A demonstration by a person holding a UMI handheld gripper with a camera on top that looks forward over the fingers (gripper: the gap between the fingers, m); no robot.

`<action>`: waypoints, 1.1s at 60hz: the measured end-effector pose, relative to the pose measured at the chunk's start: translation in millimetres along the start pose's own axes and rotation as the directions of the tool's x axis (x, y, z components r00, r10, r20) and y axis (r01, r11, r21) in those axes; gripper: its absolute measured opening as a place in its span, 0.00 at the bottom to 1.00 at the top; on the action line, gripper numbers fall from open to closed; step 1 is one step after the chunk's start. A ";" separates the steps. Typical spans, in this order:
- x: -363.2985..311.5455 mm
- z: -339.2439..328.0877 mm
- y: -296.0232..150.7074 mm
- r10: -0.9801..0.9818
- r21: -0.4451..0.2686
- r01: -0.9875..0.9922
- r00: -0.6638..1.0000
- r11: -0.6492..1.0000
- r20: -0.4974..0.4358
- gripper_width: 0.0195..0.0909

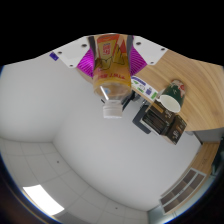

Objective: Pour water

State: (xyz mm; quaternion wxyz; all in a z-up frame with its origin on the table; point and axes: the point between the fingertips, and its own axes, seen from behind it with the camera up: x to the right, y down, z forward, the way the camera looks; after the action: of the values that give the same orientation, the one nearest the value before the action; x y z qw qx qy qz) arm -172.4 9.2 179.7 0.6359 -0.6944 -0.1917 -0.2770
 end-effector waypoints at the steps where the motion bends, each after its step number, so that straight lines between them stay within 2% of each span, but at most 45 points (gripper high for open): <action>1: 5.1 8.6 -7.1 -0.059 0.007 0.059 0.998 0.998 -0.007 0.34; 7: 1.8 41.3 -48.4 -0.429 0.014 0.431 0.901 0.902 -0.072 0.33; 12: -7.5 66.3 -71.5 -0.687 0.008 0.692 0.718 0.722 -0.110 0.33; 16: -24.1 79.2 -80.8 -0.821 0.002 0.828 0.557 0.561 -0.126 0.33; 23: -53.7 98.2 -75.8 -0.944 -0.004 0.950 0.309 0.311 -0.119 0.33; 29: -69.1 106.9 -79.9 -0.984 -0.001 0.996 0.086 0.087 -0.154 0.33; 42: -82.1 109.8 -72.1 -0.989 0.019 1.000 0.022 0.019 -0.143 0.34; 47: -77.4 109.7 -73.2 -0.982 0.025 0.994 0.113 0.111 -0.150 0.34; 54: -47.3 115.3 -76.8 -0.811 0.048 0.820 0.572 0.571 -0.120 0.34; 58: -26.0 119.3 -65.1 -0.535 0.045 0.539 0.841 0.841 -0.080 0.33; 60: -17.5 120.3 -53.2 -0.348 0.031 0.350 0.936 0.936 -0.050 0.33; 61: -17.7 121.5 -38.6 -0.218 0.046 0.220 0.974 0.974 -0.060 0.34; 62: -14.8 126.6 -38.5 -0.145 0.022 0.145 0.989 0.989 -0.015 0.34; 66: -15.1 129.8 -10.6 0.212 -0.023 -0.212 0.976 0.977 0.054 0.34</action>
State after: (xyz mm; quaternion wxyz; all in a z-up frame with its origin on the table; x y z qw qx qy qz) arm -172.3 140.1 173.5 0.6503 -0.7236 -0.1320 -0.1897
